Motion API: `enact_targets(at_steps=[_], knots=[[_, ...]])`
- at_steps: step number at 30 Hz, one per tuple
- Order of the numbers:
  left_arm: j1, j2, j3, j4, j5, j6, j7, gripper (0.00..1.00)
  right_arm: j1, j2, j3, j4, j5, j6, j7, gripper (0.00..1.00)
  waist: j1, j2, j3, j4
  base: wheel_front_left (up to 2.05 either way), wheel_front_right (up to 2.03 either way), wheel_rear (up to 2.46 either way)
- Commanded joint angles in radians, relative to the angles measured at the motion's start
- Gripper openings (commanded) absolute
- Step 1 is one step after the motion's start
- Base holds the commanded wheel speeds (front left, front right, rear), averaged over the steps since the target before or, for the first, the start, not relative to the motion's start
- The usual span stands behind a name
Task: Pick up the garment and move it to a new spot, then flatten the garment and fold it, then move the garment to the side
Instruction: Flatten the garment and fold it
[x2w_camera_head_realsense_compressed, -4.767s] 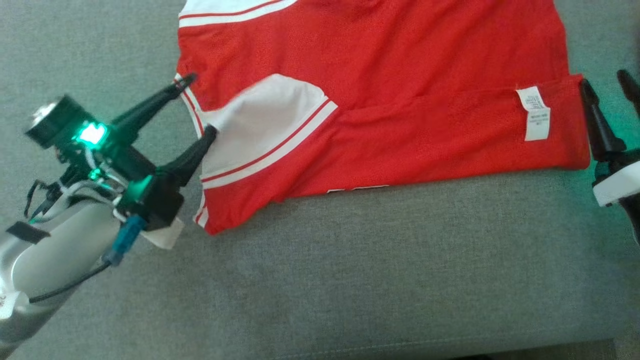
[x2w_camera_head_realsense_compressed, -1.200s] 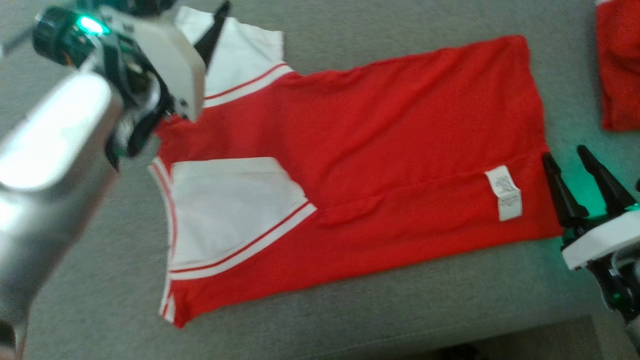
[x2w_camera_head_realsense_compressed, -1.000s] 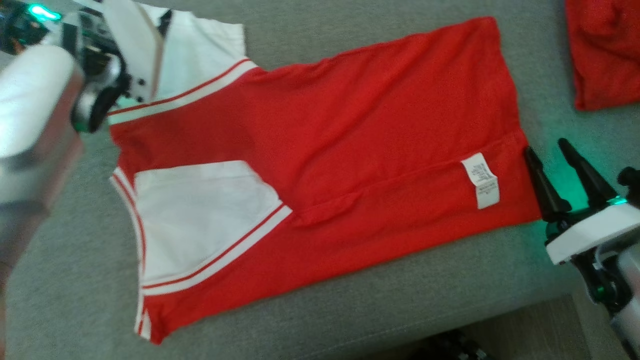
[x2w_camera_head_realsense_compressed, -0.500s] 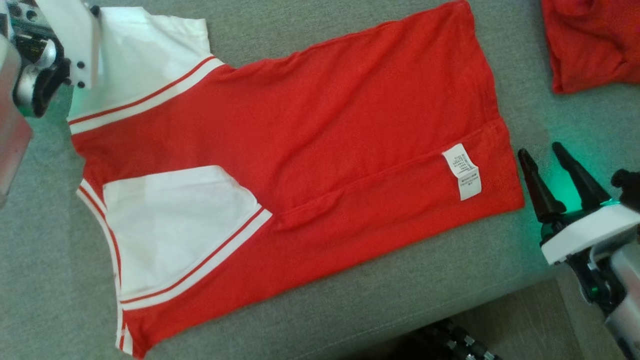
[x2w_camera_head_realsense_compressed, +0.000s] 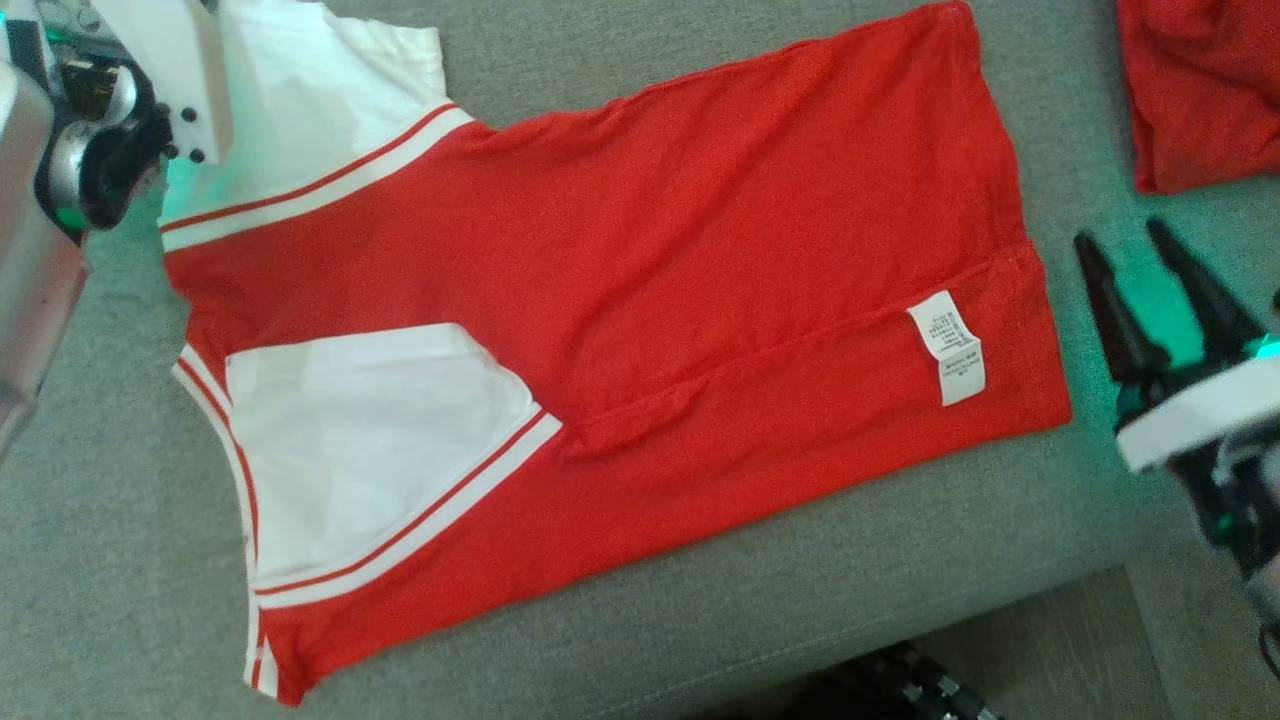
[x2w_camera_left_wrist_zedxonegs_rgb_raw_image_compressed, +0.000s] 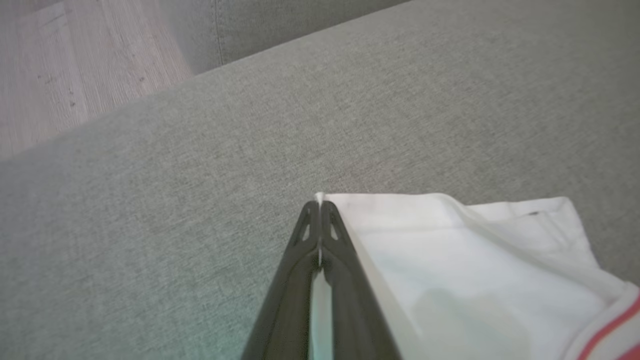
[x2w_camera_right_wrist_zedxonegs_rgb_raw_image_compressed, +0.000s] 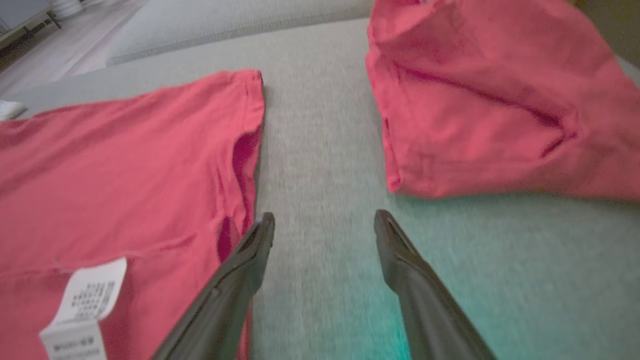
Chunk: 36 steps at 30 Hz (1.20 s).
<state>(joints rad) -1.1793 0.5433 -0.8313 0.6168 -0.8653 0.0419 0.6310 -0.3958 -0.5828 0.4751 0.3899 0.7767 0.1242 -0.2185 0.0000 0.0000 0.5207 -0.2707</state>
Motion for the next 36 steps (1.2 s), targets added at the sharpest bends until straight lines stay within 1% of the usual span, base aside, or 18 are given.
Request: enact_targets(at_steps=[1,6,11,14,18,24,25,26,27,28,36], knots=[[-0.030,0.038,0.046,-0.031,0.008,-0.002,-0.009,0.00,-0.003,-0.043,0.006,-0.025,0.011,0.007,-0.003,1.00,0.0000,0.0000,-0.002,0.003,0.00,0.00,0.00],[-0.037,0.033,0.039,-0.062,0.013,-0.013,-0.019,0.00,-0.132,-0.077,0.043,-0.029,0.049,0.007,0.054,1.00,0.0000,0.0000,-0.011,0.026,0.00,0.00,0.00],[-0.052,0.021,0.030,-0.087,0.022,-0.015,-0.021,0.00,-0.292,-0.110,0.142,0.026,0.073,0.007,0.133,1.00,0.0000,0.0000,-0.005,0.060,0.00,0.00,0.00],[-0.060,0.015,0.025,-0.094,0.033,-0.010,-0.033,0.00,-0.375,-0.117,0.207,0.083,0.091,0.007,0.166,1.00,0.0000,0.0000,0.002,0.079,0.00,0.00,0.00],[-0.065,0.009,0.016,-0.100,0.043,-0.015,-0.045,0.00,-0.462,-0.125,0.295,0.160,0.114,0.007,0.186,1.00,0.0000,0.0000,0.012,0.101,0.00,0.00,0.00],[-0.077,-0.001,0.011,-0.101,0.051,-0.017,-0.065,0.00,-0.553,-0.131,0.431,0.236,0.144,0.007,0.185,1.00,0.0000,0.0000,0.025,0.124,0.00,0.00,0.00],[-0.079,-0.004,0.010,-0.100,0.053,-0.018,-0.067,0.00,-0.565,-0.131,0.451,0.246,0.152,0.007,0.182,0.94,0.0000,0.0000,0.027,0.127,0.00,0.00,0.00],[-0.081,-0.006,0.009,-0.098,0.055,-0.018,-0.072,0.00,-0.575,-0.131,0.468,0.255,0.161,0.007,0.180,0.51,0.0000,0.0000,0.027,0.131,0.00,0.00,0.00],[-0.082,-0.008,0.008,-0.096,0.056,-0.019,-0.076,0.00,-0.584,-0.132,0.486,0.264,0.171,0.007,0.177,0.31,0.0000,0.0000,0.027,0.133,0.00,0.00,0.00],[-0.083,-0.010,0.006,-0.094,0.058,-0.020,-0.079,0.00,-0.593,-0.133,0.501,0.274,0.180,0.007,0.175,0.00,0.0000,0.0000,0.026,0.136,0.00,0.00,0.00],[-0.097,-0.009,0.005,-0.085,0.069,-0.032,-0.118,0.00,-0.647,-0.143,0.601,0.325,0.256,0.007,0.139,0.00,0.0000,0.0000,0.026,0.146,0.00,0.00,0.00]])
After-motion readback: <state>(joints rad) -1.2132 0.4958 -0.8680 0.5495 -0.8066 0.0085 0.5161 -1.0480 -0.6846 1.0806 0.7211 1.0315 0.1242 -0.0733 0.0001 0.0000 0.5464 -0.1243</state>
